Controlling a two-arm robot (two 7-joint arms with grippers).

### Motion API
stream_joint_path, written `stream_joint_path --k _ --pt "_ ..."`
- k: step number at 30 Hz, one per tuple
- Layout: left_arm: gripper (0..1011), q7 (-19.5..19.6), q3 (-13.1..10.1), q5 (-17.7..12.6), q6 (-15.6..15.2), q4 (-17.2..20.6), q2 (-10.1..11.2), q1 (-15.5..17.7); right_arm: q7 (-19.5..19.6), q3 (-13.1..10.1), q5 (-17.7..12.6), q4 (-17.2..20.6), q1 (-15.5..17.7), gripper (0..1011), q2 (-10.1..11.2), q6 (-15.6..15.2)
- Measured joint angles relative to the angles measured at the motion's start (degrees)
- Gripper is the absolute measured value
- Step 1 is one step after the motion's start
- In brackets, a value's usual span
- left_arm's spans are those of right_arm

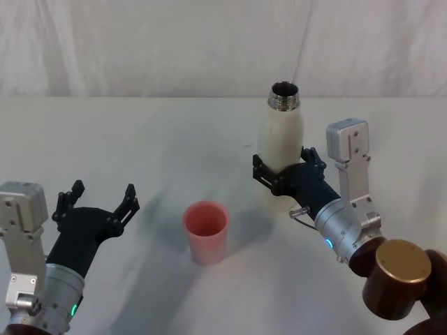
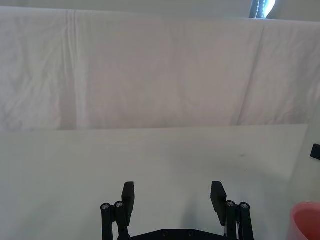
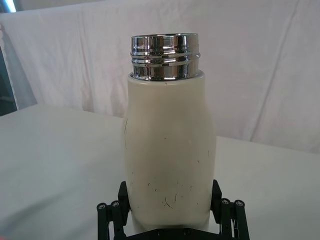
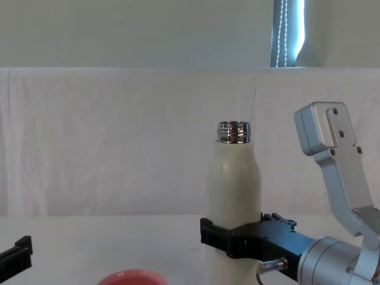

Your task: Grasp the thermos with one hand and pour water into the cup lid.

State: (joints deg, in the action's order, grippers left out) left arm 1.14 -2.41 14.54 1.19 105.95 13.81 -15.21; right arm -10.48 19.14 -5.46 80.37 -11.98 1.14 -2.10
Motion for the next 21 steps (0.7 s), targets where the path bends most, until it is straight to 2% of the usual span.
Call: stream_joint_path --k 5,8,21 --pt "1001 0.0 0.0 0.0 0.0 0.0 0.0 0.0 -0.1 0.0 -0.2 -0.1 0.0 955 0.0 0.0" --pt "1001 0.0 0.0 0.0 0.0 0.0 0.0 0.0 0.0 0.1 -0.2 -0.1 0.1 1002 0.1 -0.2" --pt "1001 0.0 0.0 0.0 0.0 0.0 0.0 0.0 -0.1 0.2 -0.4 1.3 0.9 1001 0.7 -0.8"
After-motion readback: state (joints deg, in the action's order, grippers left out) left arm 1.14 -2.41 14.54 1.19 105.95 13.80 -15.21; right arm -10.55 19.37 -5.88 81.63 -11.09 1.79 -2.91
